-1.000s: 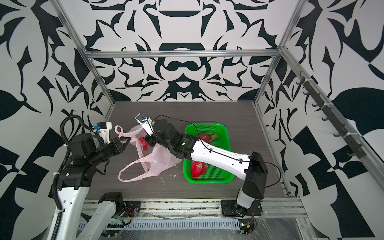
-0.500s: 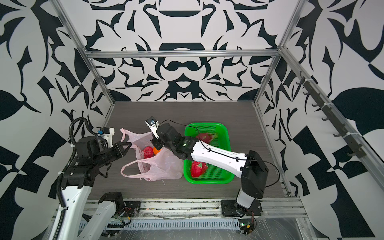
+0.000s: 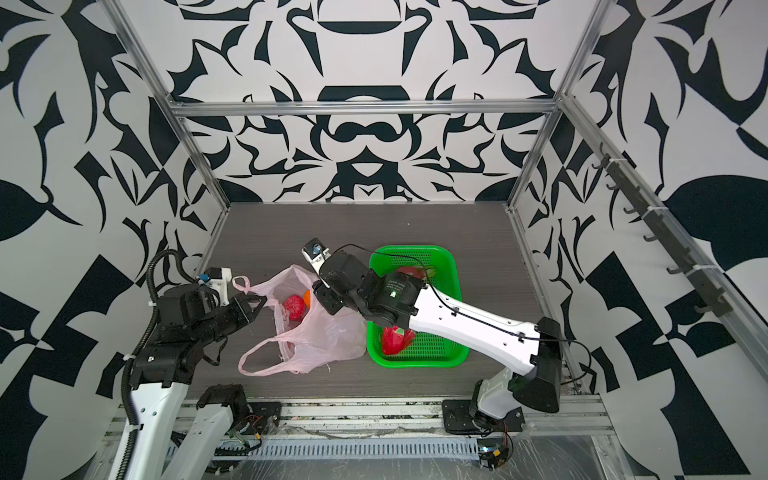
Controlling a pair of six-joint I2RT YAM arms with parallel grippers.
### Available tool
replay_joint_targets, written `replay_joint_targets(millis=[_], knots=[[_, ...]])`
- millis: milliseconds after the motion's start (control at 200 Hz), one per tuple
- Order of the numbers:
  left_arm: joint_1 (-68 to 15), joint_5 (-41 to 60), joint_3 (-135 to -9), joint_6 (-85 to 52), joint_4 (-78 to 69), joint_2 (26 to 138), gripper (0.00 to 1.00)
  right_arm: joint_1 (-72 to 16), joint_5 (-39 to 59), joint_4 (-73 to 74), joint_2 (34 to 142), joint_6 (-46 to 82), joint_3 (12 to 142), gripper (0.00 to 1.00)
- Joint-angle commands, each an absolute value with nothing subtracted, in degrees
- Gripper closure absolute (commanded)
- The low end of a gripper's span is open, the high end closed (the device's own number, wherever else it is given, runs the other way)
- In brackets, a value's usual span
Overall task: Untie the knot of the plastic bag and take out the fruit
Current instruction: 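Push the right gripper down into the pink bag toward the orange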
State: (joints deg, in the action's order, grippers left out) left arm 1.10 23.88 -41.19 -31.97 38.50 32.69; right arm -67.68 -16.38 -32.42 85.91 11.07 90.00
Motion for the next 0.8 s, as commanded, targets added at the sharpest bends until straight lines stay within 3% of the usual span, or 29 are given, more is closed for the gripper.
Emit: replay_joint_targets(millis=[0, 95, 500, 795], knots=[[1.1, 24.9, -40.0, -33.8, 36.7, 31.3, 1.00, -70.8, -18.4, -39.4, 87.8, 13.3, 97.2, 0.73], [1.1, 24.8, -39.5, -34.2, 36.3, 30.4, 1.00, -71.7, -15.9, -40.2, 92.1, 15.0, 101.6, 0.80], [1.1, 23.4, -36.3, -35.8, 37.3, 24.8, 1.00, -70.2, -15.1, -40.2, 113.1, 20.3, 111.2, 0.89], [1.1, 24.4, -32.8, -38.4, 37.8, 20.5, 1.00, -66.9, -20.5, -33.5, 119.1, 27.2, 109.4, 0.86]])
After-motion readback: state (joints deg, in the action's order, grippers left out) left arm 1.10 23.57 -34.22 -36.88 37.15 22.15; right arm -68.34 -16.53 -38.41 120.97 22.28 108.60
